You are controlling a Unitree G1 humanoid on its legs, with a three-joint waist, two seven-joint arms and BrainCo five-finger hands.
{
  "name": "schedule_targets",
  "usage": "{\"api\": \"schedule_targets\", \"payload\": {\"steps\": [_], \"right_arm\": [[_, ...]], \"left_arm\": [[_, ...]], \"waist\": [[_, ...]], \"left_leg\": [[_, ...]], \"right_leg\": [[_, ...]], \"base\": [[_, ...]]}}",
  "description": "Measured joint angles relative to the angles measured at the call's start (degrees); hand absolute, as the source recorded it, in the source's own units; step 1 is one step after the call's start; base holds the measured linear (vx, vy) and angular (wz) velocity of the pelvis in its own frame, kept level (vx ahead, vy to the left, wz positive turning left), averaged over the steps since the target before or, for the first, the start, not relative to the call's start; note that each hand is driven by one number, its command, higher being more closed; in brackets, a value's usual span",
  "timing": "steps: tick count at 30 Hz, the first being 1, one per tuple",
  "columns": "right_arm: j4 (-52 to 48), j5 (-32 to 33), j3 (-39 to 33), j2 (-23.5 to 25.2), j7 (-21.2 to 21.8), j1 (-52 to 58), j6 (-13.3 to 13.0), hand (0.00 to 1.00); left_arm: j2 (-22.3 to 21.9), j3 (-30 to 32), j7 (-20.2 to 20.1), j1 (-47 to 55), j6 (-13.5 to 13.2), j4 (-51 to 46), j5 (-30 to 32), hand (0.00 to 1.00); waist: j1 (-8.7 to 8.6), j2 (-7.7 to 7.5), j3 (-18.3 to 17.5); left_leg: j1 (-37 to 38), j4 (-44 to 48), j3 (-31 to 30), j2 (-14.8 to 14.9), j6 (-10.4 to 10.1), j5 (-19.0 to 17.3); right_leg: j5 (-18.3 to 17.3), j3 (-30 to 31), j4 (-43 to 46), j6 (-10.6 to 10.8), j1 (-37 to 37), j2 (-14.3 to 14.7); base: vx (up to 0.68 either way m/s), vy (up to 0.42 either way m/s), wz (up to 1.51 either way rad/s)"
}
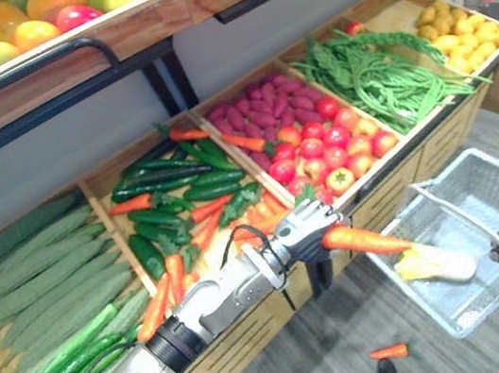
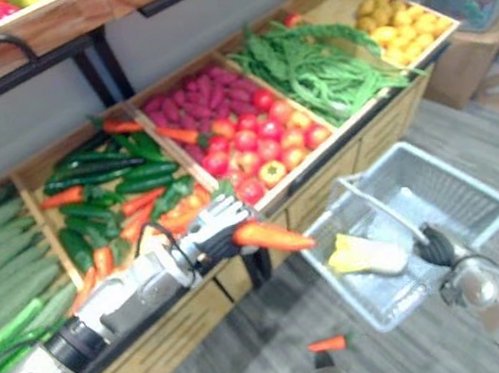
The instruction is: Pick vegetable in the basket
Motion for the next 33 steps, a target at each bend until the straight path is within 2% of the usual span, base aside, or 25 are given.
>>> {"api": "schedule_targets", "payload": {"steps": [1,8,15,19,25,30,33], "right_arm": [[0.0,0.25,0.95,-0.28,0.59,-0.6,-0.08,1.0],[-0.13,0.44,6.31,-1.21,2.45,-3.71,-0.69,1.0],[-6.59,0.44,8.15,-1.27,2.43,-3.88,-1.13,1.0],[-10.4,1.5,8.15,-2.78,2.48,-3.83,-1.34,1.0],[-16.16,7.98,8.23,-3.97,3.96,-3.77,-2.06,1.0],[-20.01,12.4,9.26,-5.15,6.04,-3.81,-2.44,1.0],[-21.1,13.72,10.55,-5.16,6.93,-3.95,-2.54,1.0]], "left_arm": [[-0.13,-0.21,-0.4,-0.08,-0.28,-0.12,-1.5,1.0],[-0.44,-5.1,-1.81,-2.33,-0.93,-0.93,-1.74,1.0],[-1.6,-12.03,-2.24,-5.13,-1.61,-2.08,-3.78,1.0],[-2.58,-17.34,-3.77,-7.19,-3.17,-3.33,-3.92,1.0],[-3.36,-21.54,-4.67,-10.24,-4.42,-5.55,-5.98,1.0],[-3.73,-22.22,-5.35,-10.48,-4.9,-6.91,-6.03,1.0],[-4.14,-22.22,-5.98,-10.49,-4.9,-6.92,-6.07,1.0]], "waist": [[-0.16,-0.04,0.0],[0.05,-0.89,0.19],[0.24,-2.43,-0.57],[0.25,-3.16,-1.44],[0.24,-2.65,-2.02],[0.33,-1.52,-2.72],[0.25,-1.43,-2.78]], "left_leg": [[0.25,0.02,0.7,-0.14,0.08,-0.13],[2.75,0.01,4.54,-1.08,0.07,-1.45],[4.3,0.0,7.54,-1.4,-0.12,-2.16],[4.57,0.37,8.16,-1.37,-0.31,-2.39],[4.92,0.37,8.99,-1.27,-0.71,-3.11],[4.9,0.38,9.05,-1.13,-0.74,-3.12],[4.93,0.38,9.08,-1.09,-0.74,-3.12]], "right_leg": [[0.16,0.72,-0.08,0.12,-0.13,0.05],[1.09,4.5,-0.45,0.85,0.11,0.01],[1.14,6.54,-0.47,1.09,0.14,-0.19],[1.32,6.92,0.42,1.23,-0.03,0.21],[1.28,7.51,0.51,1.28,-0.06,0.25],[1.27,7.5,0.5,1.28,-0.11,0.44],[1.27,7.51,0.52,1.27,-0.11,0.72]], "base": [[0.0,0.004,-0.19],[-0.01,0.005,-0.29],[-0.03,-0.002,-0.18],[-0.01,-0.004,-0.05],[-0.01,-0.004,-0.05],[0.0,0.0,0.0],[0.0,0.0,0.0]]}}
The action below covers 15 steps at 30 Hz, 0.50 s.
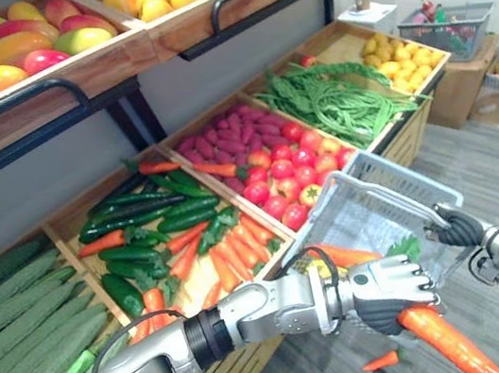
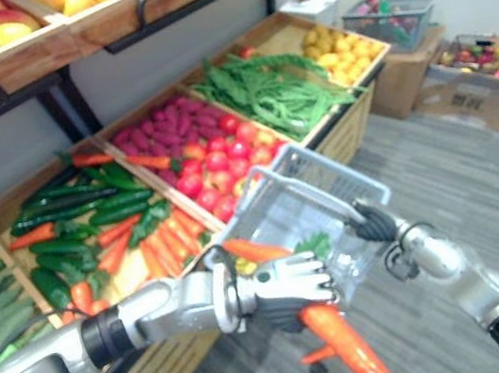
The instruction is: Pick vegetable in the basket
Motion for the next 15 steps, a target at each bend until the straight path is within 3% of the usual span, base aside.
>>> {"api": "schedule_targets", "payload": {"steps": [9,15], "right_arm": [[-2.11,0.89,1.93,0.0,2.69,0.02,0.05,1.0],[-3.99,2.26,2.24,0.16,3.54,1.01,0.15,1.0]], "left_arm": [[-2.42,0.0,-0.48,0.0,0.08,0.65,0.0,1.0],[-4.17,0.47,-1.16,0.0,0.68,9.36,0.15,1.0]], "waist": [[-0.2,0.99,-0.62],[-0.35,1.26,-0.79]], "left_leg": [[-0.09,0.0,0.8,0.0,-0.06,-0.04],[0.0,0.0,1.23,0.04,-0.08,-0.05]], "right_leg": [[0.01,0.8,0.13,-0.01,-0.68,0.26],[0.02,1.16,0.18,-0.03,-0.8,0.27]], "base": [[-0.01,-0.003,-0.04],[-0.01,-0.002,-0.02]]}}
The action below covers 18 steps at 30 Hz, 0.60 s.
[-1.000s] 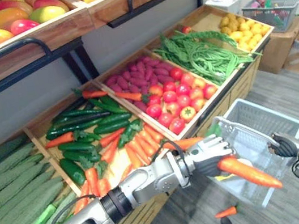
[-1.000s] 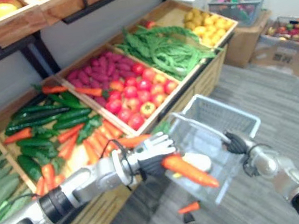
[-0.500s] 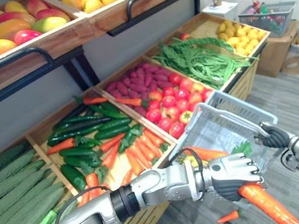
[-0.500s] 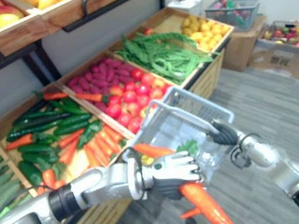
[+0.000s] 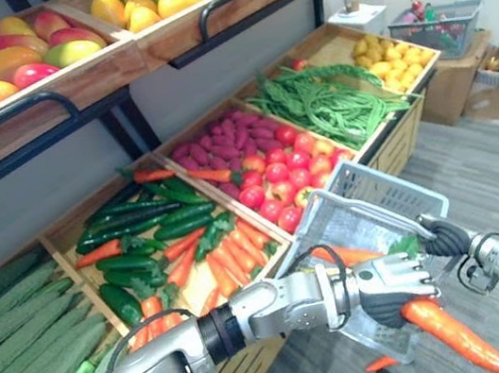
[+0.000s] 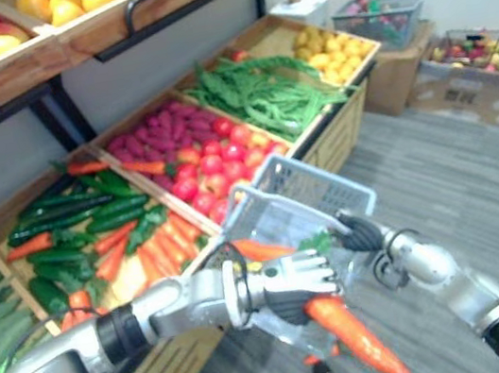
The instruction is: Pick vegetable in the basket
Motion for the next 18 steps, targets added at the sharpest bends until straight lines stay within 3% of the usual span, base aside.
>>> {"api": "schedule_targets", "payload": {"steps": [7,14,15,18], "right_arm": [[-2.12,3.25,0.01,0.29,2.1,1.47,0.19,1.0],[-4.06,5.81,0.02,1.37,3.37,1.47,0.3,1.0],[-4.06,6.14,0.02,1.37,3.48,1.47,0.31,1.0],[-4.34,7.02,0.02,1.38,3.86,1.47,0.31,1.0]], "left_arm": [[-1.44,6.13,-0.24,0.05,2.41,11.8,3.43,1.0],[-2.65,8.64,-0.01,0.06,3.9,17.52,6.65,1.0],[-2.67,9.11,0.05,0.05,3.95,17.82,7.07,0.0],[-3.11,10.39,0.25,0.05,4.59,19.1,7.75,0.0]], "waist": [[-0.41,-0.31,0.26],[-1.21,-0.54,0.49],[-1.41,-0.66,0.57],[-1.88,-1.25,1.1]], "left_leg": [[-0.19,-0.04,-0.7,-0.14,-0.01,-0.03],[-0.18,-0.01,-0.96,-0.32,0.14,0.07],[-0.17,0.0,-0.95,-0.34,0.13,0.06],[-0.07,0.0,-0.93,-0.31,0.06,0.01]], "right_leg": [[-0.4,-0.17,-0.45,0.1,-0.18,-0.39],[-0.16,-0.22,-1.43,-0.21,-0.03,-0.53],[-0.16,-0.21,-1.47,-0.21,-0.02,-0.53],[-0.15,-0.15,-1.54,-0.2,0.03,-0.47]], "base": [[0.0,0.0,0.0],[0.0,0.0,0.0],[0.0,0.0,0.0],[0.0,0.0,0.0]]}}
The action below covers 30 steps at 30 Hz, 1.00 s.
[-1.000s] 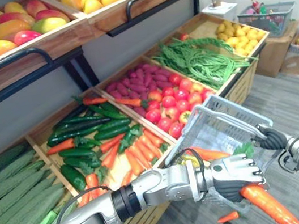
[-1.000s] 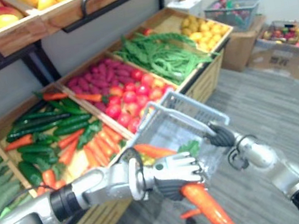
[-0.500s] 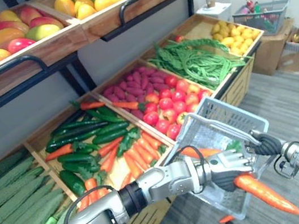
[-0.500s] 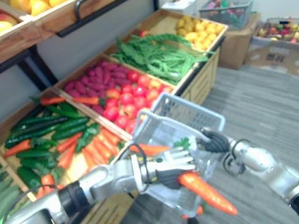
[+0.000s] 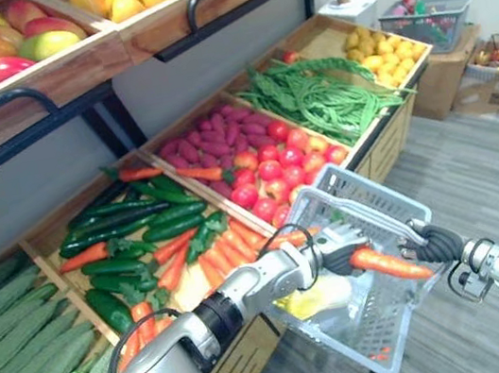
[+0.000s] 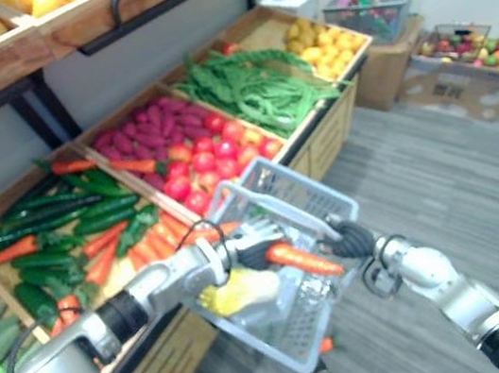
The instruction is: Pick vegetable in the basket
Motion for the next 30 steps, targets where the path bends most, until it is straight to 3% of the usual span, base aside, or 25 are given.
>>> {"api": "schedule_targets", "payload": {"steps": [21,25,30], "right_arm": [[-0.14,0.06,-2.08,1.06,0.22,1.92,0.0,1.0],[-0.24,0.06,-8.19,1.35,0.53,5.03,-0.04,1.0],[-0.5,0.07,-21.5,2.3,0.51,9.76,-0.09,1.0]], "left_arm": [[-0.91,2.98,-0.37,-0.01,0.34,2.58,1.21,0.0],[2.54,5.25,-1.69,1.62,-0.5,-7.16,-1.17,0.0],[7.88,14.4,-2.54,10.91,-2.71,-24.09,-9.13,0.0]], "waist": [[-0.09,-0.21,2.04],[0.07,-0.17,2.03],[0.13,-0.2,2.06]], "left_leg": [[-0.03,0.0,-1.38,0.08,-0.23,-0.19],[-0.47,0.03,-2.53,-0.04,-0.19,-0.17],[-0.99,0.03,-3.62,-0.05,-0.07,-0.3]], "right_leg": [[-0.22,-1.41,-0.6,0.1,0.95,-0.32],[-0.37,-2.69,0.0,0.16,1.22,-0.33],[-0.44,-3.68,0.36,0.24,1.29,-0.47]], "base": [[0.0,-0.003,0.02],[-0.01,-0.019,0.17],[-0.01,-0.008,0.09]]}}
